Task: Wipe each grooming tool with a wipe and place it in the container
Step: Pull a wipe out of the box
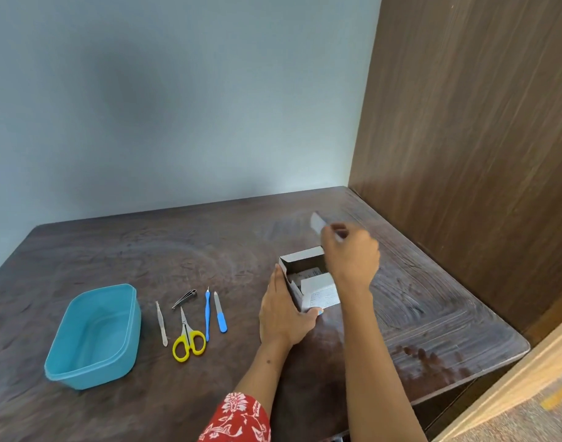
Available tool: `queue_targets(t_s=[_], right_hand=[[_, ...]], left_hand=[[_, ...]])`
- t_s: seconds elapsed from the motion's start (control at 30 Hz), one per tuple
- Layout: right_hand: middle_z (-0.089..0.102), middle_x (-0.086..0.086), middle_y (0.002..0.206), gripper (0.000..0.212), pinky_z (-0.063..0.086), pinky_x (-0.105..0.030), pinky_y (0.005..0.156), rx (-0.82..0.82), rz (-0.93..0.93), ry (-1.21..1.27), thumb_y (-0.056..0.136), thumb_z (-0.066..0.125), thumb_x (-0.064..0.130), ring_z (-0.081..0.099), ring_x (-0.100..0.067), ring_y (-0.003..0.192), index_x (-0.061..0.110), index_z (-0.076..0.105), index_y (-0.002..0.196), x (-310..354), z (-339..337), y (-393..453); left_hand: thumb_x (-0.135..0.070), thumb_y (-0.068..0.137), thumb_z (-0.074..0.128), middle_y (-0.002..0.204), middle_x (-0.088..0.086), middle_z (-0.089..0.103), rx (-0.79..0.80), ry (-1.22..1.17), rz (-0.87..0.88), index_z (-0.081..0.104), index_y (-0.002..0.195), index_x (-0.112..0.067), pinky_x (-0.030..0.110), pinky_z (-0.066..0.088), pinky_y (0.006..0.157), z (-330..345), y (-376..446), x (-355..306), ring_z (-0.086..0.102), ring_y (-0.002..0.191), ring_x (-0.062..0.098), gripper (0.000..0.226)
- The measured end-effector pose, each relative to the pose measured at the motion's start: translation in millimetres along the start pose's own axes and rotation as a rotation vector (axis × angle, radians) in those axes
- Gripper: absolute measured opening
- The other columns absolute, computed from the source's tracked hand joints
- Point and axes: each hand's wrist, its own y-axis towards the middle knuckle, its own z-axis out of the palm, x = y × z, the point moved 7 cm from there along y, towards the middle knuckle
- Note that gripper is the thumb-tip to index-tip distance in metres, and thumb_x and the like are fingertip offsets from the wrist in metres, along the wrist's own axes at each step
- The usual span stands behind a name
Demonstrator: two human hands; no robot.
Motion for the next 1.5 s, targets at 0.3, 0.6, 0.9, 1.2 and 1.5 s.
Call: queue_targets(t_s=[0.3, 0.6, 0.9, 1.2, 1.5], right_hand=[[0.063, -0.019, 0.110, 0.022, 0.033, -0.049, 0.092, -0.195, 0.181, -0.239, 0.093, 0.050, 0.019, 0.052, -0.037, 0.108, 0.006, 0.065, 0.101, -90.8, -13.3, 19.2], [0.065, -0.021, 0.107, 0.034, 0.028, -0.046, 0.102, 0.104, 0.385, -0.333, 0.095, 0.043, 0.028, 0.053, -0.038, 0.107, 0.006, 0.069, 0.099, -137.6, 17.0, 4.3], [0.050, -0.016, 0.137, 0.043, 0.024, -0.050, 0.102, -0.282, 0.031, -0.349, 0.077, 0.069, 0.011, 0.037, -0.035, 0.129, 0.008, 0.061, 0.120, -72.6, -19.7, 9.2], [0.070, -0.014, 0.094, 0.018, 0.049, -0.030, 0.065, 0.397, -0.147, -0.368, 0.084, 0.060, 0.013, 0.064, -0.032, 0.086, 0.011, 0.072, 0.096, -11.7, 61.8, 2.8], [0.066, -0.009, 0.101, 0.019, 0.040, -0.031, 0.065, 0.561, -0.145, -0.508, 0.082, 0.062, 0.016, 0.061, -0.030, 0.095, 0.014, 0.067, 0.101, -33.2, 96.5, -13.4]], left_hand=[[-0.044, 0.060, 0.079, 0.152, -0.004, 0.028, 0.007, 0.010, 0.015, 0.008, 0.147, -0.022, 0.044, 0.034, 0.110, -1.4, -1.1, -1.9, 0.033, 0.137, 0.019, 0.114], [-0.046, 0.061, 0.078, 0.152, -0.004, 0.028, 0.016, 0.014, 0.018, 0.008, 0.146, -0.024, 0.045, 0.032, 0.112, -0.9, -2.3, -3.8, 0.031, 0.138, 0.018, 0.112], [-0.047, 0.059, 0.077, 0.149, -0.005, 0.031, 0.008, 0.020, 0.025, 0.009, 0.146, -0.024, 0.045, 0.035, 0.109, -2.4, -1.8, -5.0, 0.036, 0.134, 0.019, 0.112], [-0.046, 0.059, 0.073, 0.148, -0.004, 0.033, 0.019, 0.015, 0.017, 0.010, 0.146, -0.022, 0.044, 0.036, 0.108, -2.2, -2.3, -4.7, 0.037, 0.133, 0.017, 0.110], [-0.042, 0.067, 0.074, 0.153, -0.003, 0.025, 0.007, 0.048, 0.026, 0.004, 0.148, -0.020, 0.038, 0.032, 0.112, -0.5, -1.3, -4.8, 0.032, 0.137, 0.018, 0.109]])
